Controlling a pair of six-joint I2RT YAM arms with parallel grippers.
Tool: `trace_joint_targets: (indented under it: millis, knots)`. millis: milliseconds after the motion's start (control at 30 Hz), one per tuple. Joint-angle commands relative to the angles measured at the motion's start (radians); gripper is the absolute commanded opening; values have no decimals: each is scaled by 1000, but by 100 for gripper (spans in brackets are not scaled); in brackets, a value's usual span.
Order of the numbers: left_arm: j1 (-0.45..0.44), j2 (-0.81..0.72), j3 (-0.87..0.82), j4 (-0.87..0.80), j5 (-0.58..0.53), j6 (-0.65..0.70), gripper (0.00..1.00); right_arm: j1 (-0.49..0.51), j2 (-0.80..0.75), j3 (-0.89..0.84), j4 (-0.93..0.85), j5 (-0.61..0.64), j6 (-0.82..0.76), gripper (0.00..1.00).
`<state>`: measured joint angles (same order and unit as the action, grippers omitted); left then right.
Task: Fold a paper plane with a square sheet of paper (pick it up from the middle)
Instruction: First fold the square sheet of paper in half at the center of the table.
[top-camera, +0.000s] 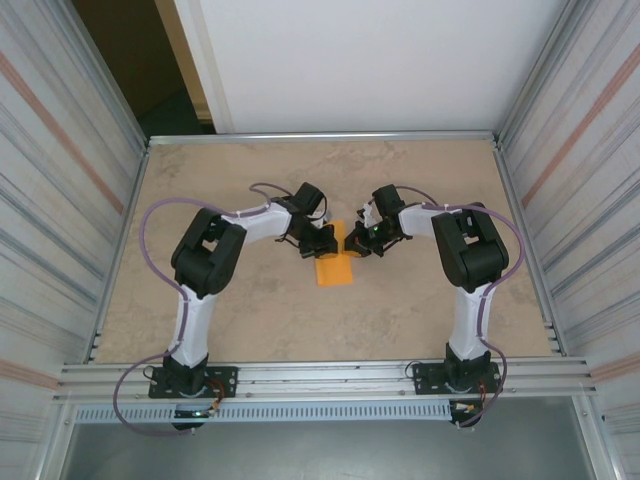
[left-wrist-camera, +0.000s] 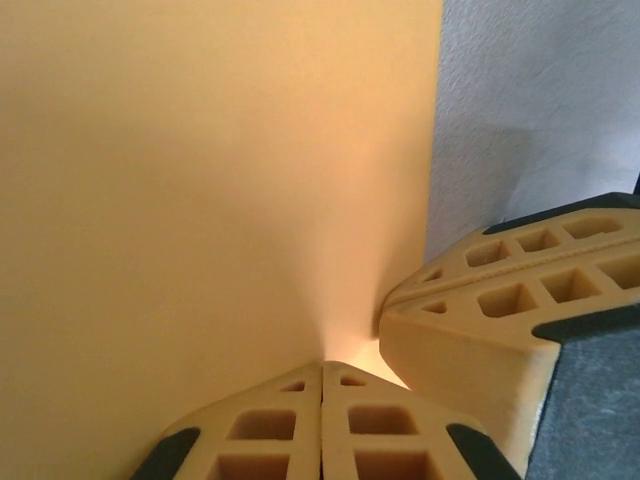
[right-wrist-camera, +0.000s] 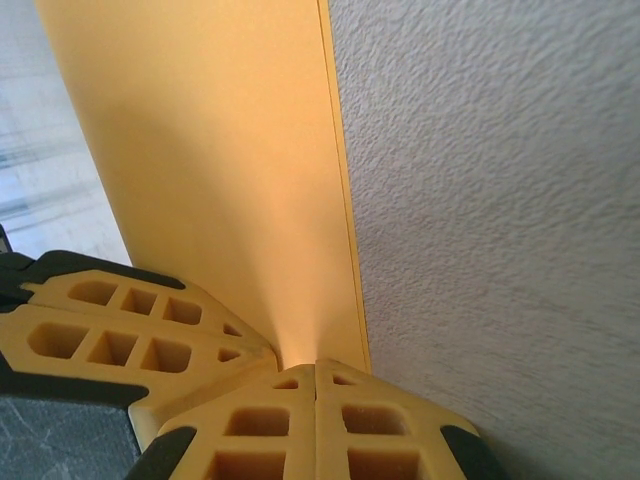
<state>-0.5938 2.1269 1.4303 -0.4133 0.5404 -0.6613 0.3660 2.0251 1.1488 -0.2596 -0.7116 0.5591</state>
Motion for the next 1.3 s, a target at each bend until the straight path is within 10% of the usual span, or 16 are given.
trace_joint_targets:
  millis: [0, 667, 1267]
  knots:
    - [35, -4, -41, -44, 13, 31, 9, 2, 119, -60, -139, 231, -20, 1]
    - [193, -142, -191, -99, 41, 188, 9, -5, 155, -43, -247, 328, -27, 0]
    - [65, -71, -149, 292, 163, 42, 11, -8, 161, -40, -244, 320, -23, 0]
